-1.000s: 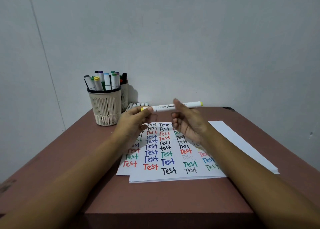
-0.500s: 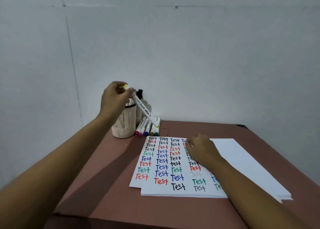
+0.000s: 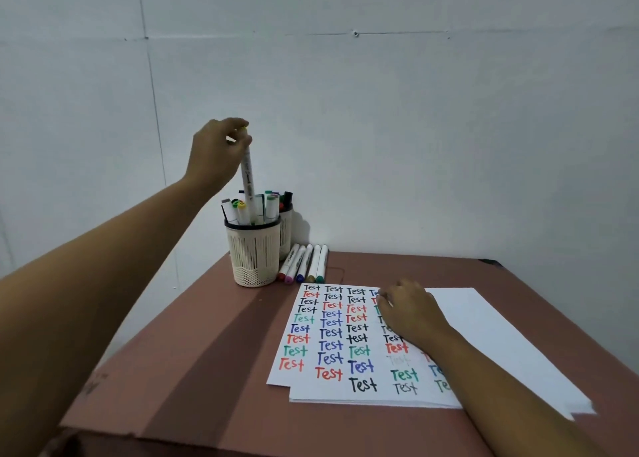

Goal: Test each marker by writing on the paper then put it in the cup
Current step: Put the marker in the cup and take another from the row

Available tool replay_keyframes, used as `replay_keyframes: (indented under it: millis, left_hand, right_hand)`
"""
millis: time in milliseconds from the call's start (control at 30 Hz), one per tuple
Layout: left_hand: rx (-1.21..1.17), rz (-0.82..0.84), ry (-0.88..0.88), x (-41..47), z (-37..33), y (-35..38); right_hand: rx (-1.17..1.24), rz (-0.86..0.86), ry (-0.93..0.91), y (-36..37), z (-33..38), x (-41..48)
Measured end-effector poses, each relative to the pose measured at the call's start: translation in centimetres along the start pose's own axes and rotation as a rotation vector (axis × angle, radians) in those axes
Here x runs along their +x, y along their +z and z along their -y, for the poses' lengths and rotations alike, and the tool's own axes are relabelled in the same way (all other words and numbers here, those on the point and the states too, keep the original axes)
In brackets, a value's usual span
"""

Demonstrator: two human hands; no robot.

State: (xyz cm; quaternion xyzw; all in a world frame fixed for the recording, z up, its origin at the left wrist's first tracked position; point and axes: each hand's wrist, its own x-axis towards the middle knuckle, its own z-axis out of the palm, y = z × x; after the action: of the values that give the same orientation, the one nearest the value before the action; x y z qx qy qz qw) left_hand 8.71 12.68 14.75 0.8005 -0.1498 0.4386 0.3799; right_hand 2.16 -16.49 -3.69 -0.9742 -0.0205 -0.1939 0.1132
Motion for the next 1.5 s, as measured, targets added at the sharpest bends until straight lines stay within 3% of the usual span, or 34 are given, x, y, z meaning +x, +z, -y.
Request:
replay_keyframes:
  millis: [167,300,533,833,967,1067,1200,1267,1433,1500]
  left_hand:
    - [0.083,0.142,-0.036,-2.3,0.7,1.8]
    - [0.356,0.246,0.055,-4.2,2.1,2.7]
    - [0.518,0.070,0.304,-5.5,3.7,3.3]
    - [0.535,0.002,0.283,-7.9,3.7,3.8]
    - [0.450,-0.052,0.413,-10.7,1.9,5.5]
    - [0.365,0.130,0.429,-14.1,1.8,7.4]
    - [0.300,0.611,0.211,-16.7,2.4,8.8]
    - [0.262,0.762,0.082,-16.8,2.5,8.8]
    - [0.229,0.869,-0.005,-16.9,2.0,8.6]
    - [0.232,0.871,-0.006,-16.8,2.1,8.7]
  right_hand:
    - [0.002,0.013,0.011,-0.2,0.1,0.0]
    - [0.012,0.013,0.012,-0.1,0.1,0.0]
    - [0.020,0.007,0.016,-0.1,0.2,0.0]
    - [0.014,0.016,0.016,-0.1,0.1,0.1]
    - [0.006,0.019,0.008,0.0,0.1,0.1]
    - [-0.006,0.024,0.002,0.0,0.1,0.1]
    - [-0.063,0.041,-0.027,-0.1,0.2,0.2]
    - [-0.089,0.066,-0.043,-0.4,0.4,0.3]
    - [-0.161,0.194,0.005,-1.6,1.8,2.3]
    - [-0.051,0.214,0.060,-1.6,3.0,4.2]
